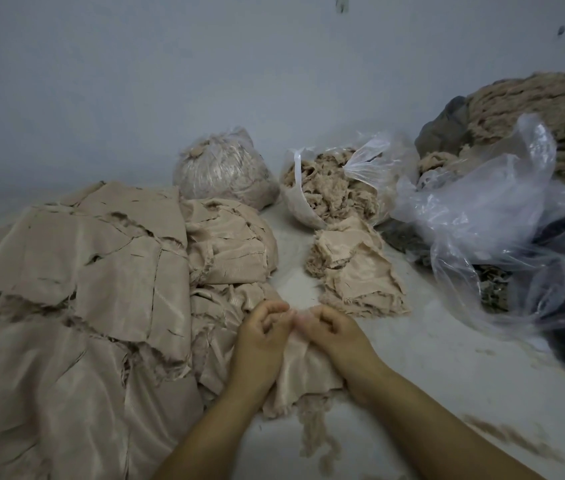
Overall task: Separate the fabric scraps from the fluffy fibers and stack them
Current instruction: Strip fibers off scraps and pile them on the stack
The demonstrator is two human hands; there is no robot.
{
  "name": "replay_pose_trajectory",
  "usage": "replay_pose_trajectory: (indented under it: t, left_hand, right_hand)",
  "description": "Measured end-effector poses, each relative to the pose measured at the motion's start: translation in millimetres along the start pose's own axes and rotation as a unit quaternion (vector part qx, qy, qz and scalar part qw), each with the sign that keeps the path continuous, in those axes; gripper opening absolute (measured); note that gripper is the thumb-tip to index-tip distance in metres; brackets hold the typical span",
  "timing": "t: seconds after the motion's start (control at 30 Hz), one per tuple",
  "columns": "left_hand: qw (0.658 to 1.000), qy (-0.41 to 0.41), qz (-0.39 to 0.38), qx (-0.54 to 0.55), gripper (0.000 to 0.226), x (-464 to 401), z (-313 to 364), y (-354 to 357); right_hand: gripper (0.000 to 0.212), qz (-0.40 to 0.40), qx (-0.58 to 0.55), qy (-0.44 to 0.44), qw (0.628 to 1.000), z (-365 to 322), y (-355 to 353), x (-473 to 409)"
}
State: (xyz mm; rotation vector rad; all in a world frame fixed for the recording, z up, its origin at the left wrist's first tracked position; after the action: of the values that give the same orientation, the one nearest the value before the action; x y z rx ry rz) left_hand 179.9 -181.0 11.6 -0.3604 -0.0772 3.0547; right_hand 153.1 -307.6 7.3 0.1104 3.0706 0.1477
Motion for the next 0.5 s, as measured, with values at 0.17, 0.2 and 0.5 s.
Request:
replay_pose_trajectory:
  t: [0.17, 0.2, 0.5]
  left_hand:
    - [0.995, 0.021, 0.095, -0.036, 0.015, -4.8, -2.9, -10.4]
    - [0.993, 0.012, 0.111, -0.024, 0.016, -5.9, -4.2, -11.9]
    - [0.991, -0.067, -0.114, -0.006, 0.039, 3.3, -6.9, 8.2]
  right_hand:
    - [0.017, 0.030, 0.015, -0.063, 0.997, -7.4, 0.2, -0.4]
    - [0.018, 0.042, 0.002, -0.071, 0.997, -10.2, -1.6, 0.0]
    - [0.017, 0.113, 0.024, -0.122, 0.986, -24.6, -20.1, 4.7]
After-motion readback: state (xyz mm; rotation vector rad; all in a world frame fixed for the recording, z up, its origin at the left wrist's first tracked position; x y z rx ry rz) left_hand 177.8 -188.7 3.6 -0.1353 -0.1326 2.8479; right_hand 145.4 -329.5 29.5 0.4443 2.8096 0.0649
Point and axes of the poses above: each hand's wrist, its own x-axis away from the middle knuckle, its own y-axis out of the palm, z = x × y, the point moved 7 cm from there along -x, towards the middle knuckle, and after that the axes turned 4 degrees about -x, right-handed, at the moved point
